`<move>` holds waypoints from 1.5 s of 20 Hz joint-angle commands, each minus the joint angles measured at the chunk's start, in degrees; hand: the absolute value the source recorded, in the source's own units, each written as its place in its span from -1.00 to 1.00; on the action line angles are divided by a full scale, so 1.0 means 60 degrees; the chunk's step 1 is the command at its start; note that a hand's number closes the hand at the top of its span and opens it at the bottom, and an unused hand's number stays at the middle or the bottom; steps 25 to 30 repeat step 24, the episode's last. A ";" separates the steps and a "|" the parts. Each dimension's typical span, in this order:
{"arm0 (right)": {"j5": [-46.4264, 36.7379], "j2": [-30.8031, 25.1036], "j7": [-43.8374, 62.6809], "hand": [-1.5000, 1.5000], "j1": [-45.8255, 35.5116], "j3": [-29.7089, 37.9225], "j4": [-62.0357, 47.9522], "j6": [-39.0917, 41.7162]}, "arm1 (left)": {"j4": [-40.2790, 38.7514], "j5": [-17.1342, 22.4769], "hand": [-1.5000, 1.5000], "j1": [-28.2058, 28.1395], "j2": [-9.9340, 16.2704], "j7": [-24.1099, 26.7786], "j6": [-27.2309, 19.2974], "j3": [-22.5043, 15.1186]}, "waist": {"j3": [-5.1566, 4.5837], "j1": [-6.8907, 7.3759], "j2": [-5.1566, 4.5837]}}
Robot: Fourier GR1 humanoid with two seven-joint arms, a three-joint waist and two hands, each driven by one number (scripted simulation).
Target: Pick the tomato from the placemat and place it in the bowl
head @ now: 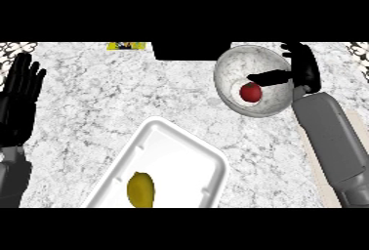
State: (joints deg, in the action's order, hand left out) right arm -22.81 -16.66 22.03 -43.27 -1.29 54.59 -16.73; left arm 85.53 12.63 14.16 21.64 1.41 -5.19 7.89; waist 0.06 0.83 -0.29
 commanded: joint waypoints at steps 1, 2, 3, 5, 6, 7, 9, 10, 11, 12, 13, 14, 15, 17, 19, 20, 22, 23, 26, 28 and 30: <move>0.0104 -0.0014 -0.1359 -1.00 0.0333 0.0825 0.0022 -0.1570 | -0.0066 -0.0005 0.00 -0.0089 -0.0070 0.0066 0.0042 0.0033 | 0.0000 -0.0065 0.0004; 0.0043 0.0042 -0.0995 -1.00 -0.0063 0.0928 -0.0051 -0.1734 | -0.0503 -0.0186 0.00 0.0298 -0.0188 0.0274 -0.0083 -0.0018 | -0.0007 -0.0119 -0.0003; 0.0422 -0.0360 -0.1980 -1.00 0.0334 0.1425 -0.0385 -0.1727 | -0.0234 0.0139 0.00 0.0093 0.0316 0.0048 0.0289 0.0372 | 0.0002 -0.0026 -0.0015; 0.0501 -0.0505 -0.1483 -1.00 -0.0058 0.1773 -0.0273 -0.1940 | -0.0532 -0.0051 0.00 0.0239 0.0038 0.0171 0.0136 0.0201 | -0.0006 -0.0095 0.0001; 0.0707 -0.0664 -0.1457 -1.00 0.0227 0.1973 -0.0033 -0.1856 | -0.0422 -0.0230 0.00 0.0032 -0.0298 0.0249 -0.0159 0.0032 | -0.0007 -0.0139 0.0027; 0.0834 -0.0841 -0.1510 -1.00 0.0653 0.2099 0.0366 -0.1804 | -0.0068 0.0230 0.00 -0.0228 0.0167 -0.0090 0.0387 0.0357 | -0.0007 -0.0141 0.0063; 0.1399 -0.1378 -0.1733 -1.00 0.1205 0.2709 0.0682 -0.1482 | 0.0454 -0.0149 0.00 -0.0314 -0.0007 -0.0224 -0.0075 0.0116 | 0.0000 -0.0189 0.0098; 0.1768 -0.1438 -0.1826 -1.00 0.1419 0.2881 0.0992 -0.1129 | -0.0249 -0.0074 0.00 -0.0140 -0.0007 0.0148 0.0160 0.0268 | -0.0007 -0.0247 0.0073; 0.2052 -0.1593 -0.2353 -1.00 0.1819 0.3240 0.0779 -0.1063 | 0.0389 -0.0141 0.00 -0.0101 0.0071 -0.0451 -0.0061 0.0173 | 0.0002 -0.0205 0.0075; 0.2128 -0.1753 -0.1882 -1.00 0.1769 0.3304 0.1034 -0.0873 | 0.0123 -0.0371 0.00 0.0169 -0.0323 -0.0334 -0.0346 -0.0075 | -0.0005 -0.0250 0.0070; 0.2508 -0.1883 -0.2516 -1.00 0.2004 0.3590 0.1087 -0.0597 | -0.0173 -0.0053 0.00 -0.0166 -0.0106 0.0169 0.0171 0.0322 | -0.0007 -0.0204 0.0057; 0.2636 -0.1713 -0.2363 -1.00 0.2668 0.3560 0.1909 -0.0567 | -0.0232 -0.0146 0.00 -0.0478 -0.0104 0.0522 0.0229 0.0391 | -0.0012 -0.0257 0.0080; 0.2946 -0.2077 -0.2330 -1.00 0.3023 0.3792 0.2191 -0.0047 | 0.0064 -0.0087 0.00 -0.0175 -0.0133 -0.0048 0.0081 0.0299 | -0.0009 -0.0292 0.0092; 0.3522 -0.2319 -0.3225 -1.00 0.3610 0.4458 0.2055 0.0288 | 0.0198 -0.0159 0.00 -0.0330 0.0008 -0.0139 0.0139 0.0340 | -0.0003 -0.0282 0.0080; 0.4013 -0.2257 -0.3846 -1.00 0.4147 0.4873 0.2036 0.0660 | 0.0110 -0.0147 0.00 -0.0129 0.0074 -0.0262 0.0041 0.0534 | -0.0003 -0.0255 0.0069; 0.4369 -0.2826 -0.3906 -1.00 0.4318 0.5251 0.1931 0.1329 | -0.0026 -0.0144 0.00 -0.0016 -0.0194 -0.0077 0.0124 0.0288 | -0.0003 -0.0311 0.0066; 0.4674 -0.3182 -0.4213 -1.00 0.4462 0.5625 0.1392 0.1857 | 0.0625 -0.0365 0.00 -0.0585 -0.0454 -0.0089 -0.0001 0.0044 | -0.0003 -0.0190 0.0063; 0.4733 -0.3060 -0.4626 -1.00 0.4407 0.5642 0.1120 0.1919 | -0.0697 -0.0329 0.00 0.0111 -0.0175 0.0547 0.0348 0.0438 | -0.0008 -0.0214 0.0034; 0.4938 -0.3221 -0.4778 -1.00 0.4828 0.5820 0.1279 0.2336 | 0.0056 -0.0451 0.00 -0.0556 -0.0616 0.0379 0.0032 0.0131 | -0.0006 -0.0195 0.0054; 0.4938 -0.3221 -0.4778 -1.00 0.4828 0.5820 0.1279 0.2336 | 0.0056 -0.0451 0.00 -0.0556 -0.0616 0.0379 0.0032 0.0131 | -0.0006 -0.0195 0.0054; 0.4938 -0.3221 -0.4778 -1.00 0.4828 0.5820 0.1279 0.2336 | 0.0056 -0.0451 0.00 -0.0556 -0.0616 0.0379 0.0032 0.0131 | -0.0006 -0.0195 0.0054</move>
